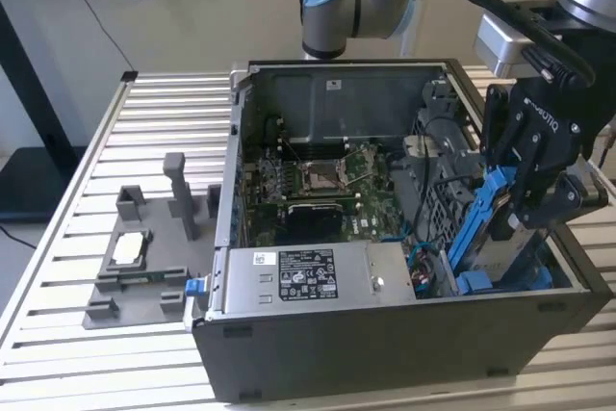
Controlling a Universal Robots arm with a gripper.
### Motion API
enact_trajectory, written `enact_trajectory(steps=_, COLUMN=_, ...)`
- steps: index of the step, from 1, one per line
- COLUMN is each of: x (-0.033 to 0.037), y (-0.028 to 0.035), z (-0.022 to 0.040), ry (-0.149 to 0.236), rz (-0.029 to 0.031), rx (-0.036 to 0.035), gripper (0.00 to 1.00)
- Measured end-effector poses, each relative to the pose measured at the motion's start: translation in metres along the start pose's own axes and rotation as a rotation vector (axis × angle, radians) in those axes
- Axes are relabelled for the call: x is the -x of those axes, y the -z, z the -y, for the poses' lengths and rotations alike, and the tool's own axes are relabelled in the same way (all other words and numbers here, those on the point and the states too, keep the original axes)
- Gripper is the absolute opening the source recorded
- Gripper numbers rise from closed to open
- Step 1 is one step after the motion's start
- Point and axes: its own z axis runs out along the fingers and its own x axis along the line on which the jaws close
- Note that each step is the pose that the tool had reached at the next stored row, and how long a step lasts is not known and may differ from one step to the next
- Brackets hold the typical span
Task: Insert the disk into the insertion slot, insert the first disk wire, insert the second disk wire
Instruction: 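Insert the disk into the insertion slot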
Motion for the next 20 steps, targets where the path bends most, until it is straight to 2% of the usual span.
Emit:
enact_trajectory(steps=1, x=0.0, y=0.0, z=0.0, ry=0.0, rz=-0.0001, rx=0.0001, gripper=0.47)
enact_trajectory(steps=3, x=0.0, y=0.0, z=0.0, ry=0.0, rz=0.0, rx=0.0001, gripper=0.47)
enact_trajectory(steps=4, x=0.0, y=0.0, z=0.0, ry=0.0, rz=0.0, rx=0.0001, gripper=0.53)
enact_trajectory(steps=11, x=0.0, y=0.0, z=0.0, ry=0.0, rz=0.0, rx=0.0, gripper=0.53)
enact_trajectory(steps=12, x=0.0, y=0.0, z=0.0, ry=0.0, rz=0.0, rx=0.0, gripper=0.51)
enact_trajectory(steps=14, x=0.0, y=0.0, z=0.0, ry=0.0, rz=0.0, rx=0.0, gripper=0.38)
enact_trajectory(steps=15, x=0.0, y=0.0, z=0.0, ry=0.0, rz=0.0001, rx=0.0001, gripper=0.38)
enact_trajectory(steps=16, x=0.0, y=0.0, z=0.0, ry=0.0, rz=0.0001, rx=0.0001, gripper=0.32)
enact_trajectory(steps=20, x=0.0, y=0.0, z=0.0, ry=0.0, rz=0.0001, rx=0.0001, gripper=0.32)
